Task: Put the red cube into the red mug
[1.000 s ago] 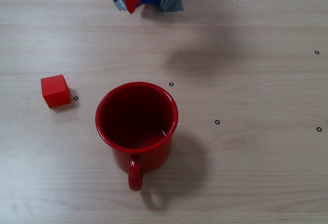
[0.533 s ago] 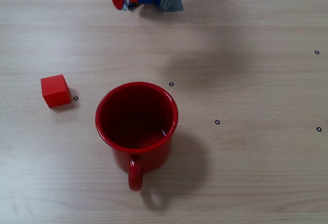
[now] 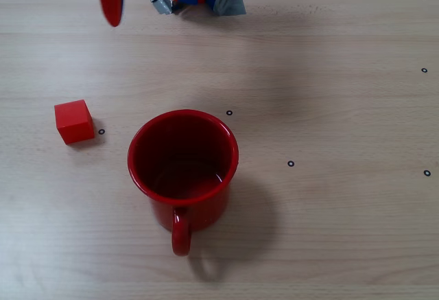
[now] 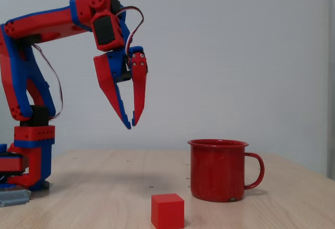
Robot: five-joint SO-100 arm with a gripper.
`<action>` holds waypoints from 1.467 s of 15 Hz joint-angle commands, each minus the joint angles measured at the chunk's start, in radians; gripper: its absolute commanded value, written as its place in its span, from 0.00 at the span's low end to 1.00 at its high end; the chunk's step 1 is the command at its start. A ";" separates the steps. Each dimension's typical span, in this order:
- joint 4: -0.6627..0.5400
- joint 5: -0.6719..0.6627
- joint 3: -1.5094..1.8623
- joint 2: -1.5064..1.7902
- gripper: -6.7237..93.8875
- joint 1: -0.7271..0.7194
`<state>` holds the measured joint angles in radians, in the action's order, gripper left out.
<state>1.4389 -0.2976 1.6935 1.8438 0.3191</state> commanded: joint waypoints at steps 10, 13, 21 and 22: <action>0.080 -0.284 -0.405 -0.313 0.07 0.187; 0.158 -0.321 -0.505 -0.396 0.07 0.190; 0.170 -0.354 -0.534 -0.555 0.36 0.218; 0.176 -0.365 -0.541 -0.574 0.45 0.230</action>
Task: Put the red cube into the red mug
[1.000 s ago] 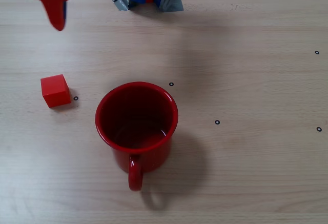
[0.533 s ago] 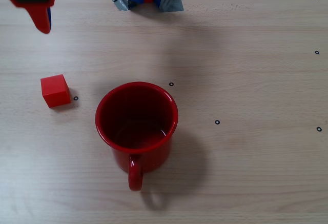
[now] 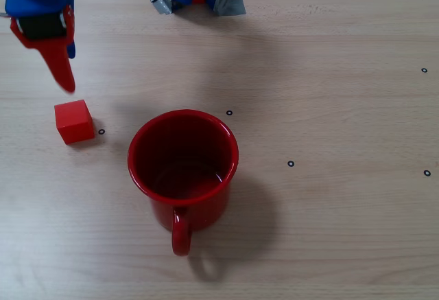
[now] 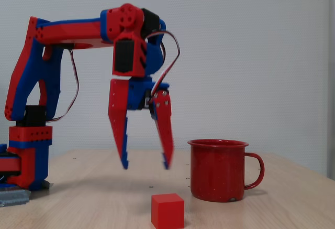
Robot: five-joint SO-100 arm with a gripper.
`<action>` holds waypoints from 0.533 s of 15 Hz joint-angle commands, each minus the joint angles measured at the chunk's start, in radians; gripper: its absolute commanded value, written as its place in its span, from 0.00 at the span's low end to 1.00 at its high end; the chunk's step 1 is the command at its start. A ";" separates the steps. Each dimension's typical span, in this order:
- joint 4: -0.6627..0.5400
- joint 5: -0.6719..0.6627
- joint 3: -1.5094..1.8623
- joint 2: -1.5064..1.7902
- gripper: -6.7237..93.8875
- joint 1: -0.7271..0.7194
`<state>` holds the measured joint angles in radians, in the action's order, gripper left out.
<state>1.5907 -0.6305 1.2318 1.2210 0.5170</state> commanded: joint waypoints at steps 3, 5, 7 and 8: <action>0.026 -0.066 -0.118 0.008 0.55 0.051; 0.026 -0.098 -0.130 -0.005 0.56 0.051; 0.000 -0.120 -0.130 -0.041 0.57 0.048; -0.025 -0.123 -0.130 -0.071 0.57 0.044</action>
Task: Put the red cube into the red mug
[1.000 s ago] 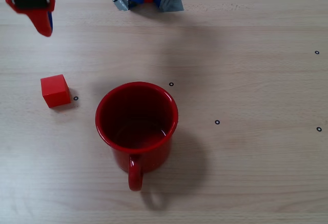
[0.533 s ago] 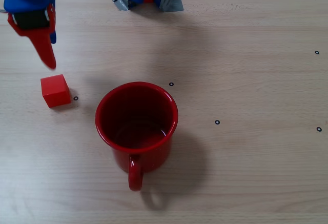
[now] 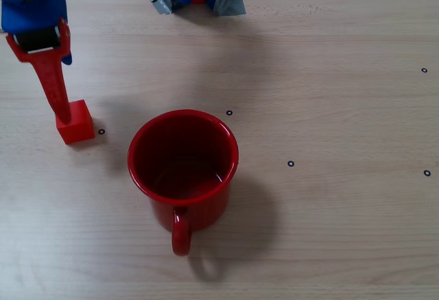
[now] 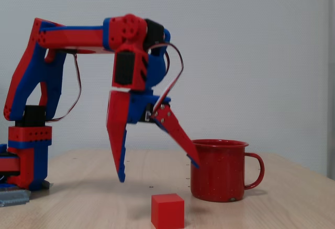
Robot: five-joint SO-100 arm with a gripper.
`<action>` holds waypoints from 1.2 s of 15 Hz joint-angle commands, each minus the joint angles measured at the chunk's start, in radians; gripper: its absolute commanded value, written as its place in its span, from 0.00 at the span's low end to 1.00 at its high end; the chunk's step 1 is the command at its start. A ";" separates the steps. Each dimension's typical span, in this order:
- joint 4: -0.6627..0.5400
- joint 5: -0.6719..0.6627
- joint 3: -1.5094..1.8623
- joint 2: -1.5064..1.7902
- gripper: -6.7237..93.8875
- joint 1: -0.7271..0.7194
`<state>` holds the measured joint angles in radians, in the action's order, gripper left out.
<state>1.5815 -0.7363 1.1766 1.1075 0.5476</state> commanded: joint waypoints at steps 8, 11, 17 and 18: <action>-0.163 0.021 -0.103 -0.107 0.56 -0.032; -0.181 0.034 -0.097 -0.121 0.56 -0.066; -0.222 0.026 -0.101 -0.163 0.55 -0.077; -0.227 0.025 -0.101 -0.164 0.54 -0.075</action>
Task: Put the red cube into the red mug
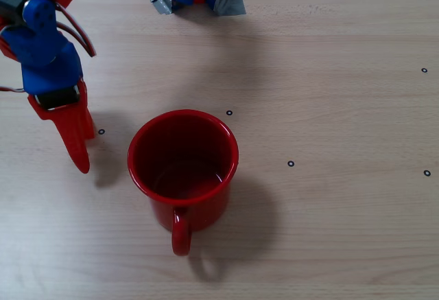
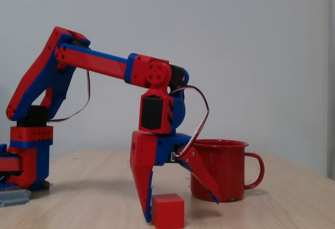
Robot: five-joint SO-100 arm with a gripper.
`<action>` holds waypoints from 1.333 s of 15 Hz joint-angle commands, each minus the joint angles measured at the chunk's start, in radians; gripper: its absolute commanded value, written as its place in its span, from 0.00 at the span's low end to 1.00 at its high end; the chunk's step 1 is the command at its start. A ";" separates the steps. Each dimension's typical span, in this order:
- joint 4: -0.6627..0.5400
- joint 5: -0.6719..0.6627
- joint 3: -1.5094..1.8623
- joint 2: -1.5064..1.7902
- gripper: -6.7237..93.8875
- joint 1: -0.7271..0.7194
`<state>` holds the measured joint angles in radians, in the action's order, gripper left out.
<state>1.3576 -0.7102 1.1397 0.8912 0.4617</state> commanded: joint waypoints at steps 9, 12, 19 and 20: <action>-0.060 -0.017 -0.064 0.038 0.38 0.031; -0.080 -0.017 -0.064 0.038 0.22 0.034; -0.054 0.049 -0.006 0.118 0.07 0.028; -0.034 0.075 0.037 0.176 0.07 0.026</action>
<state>1.2839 -0.6397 1.1490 0.8974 0.4725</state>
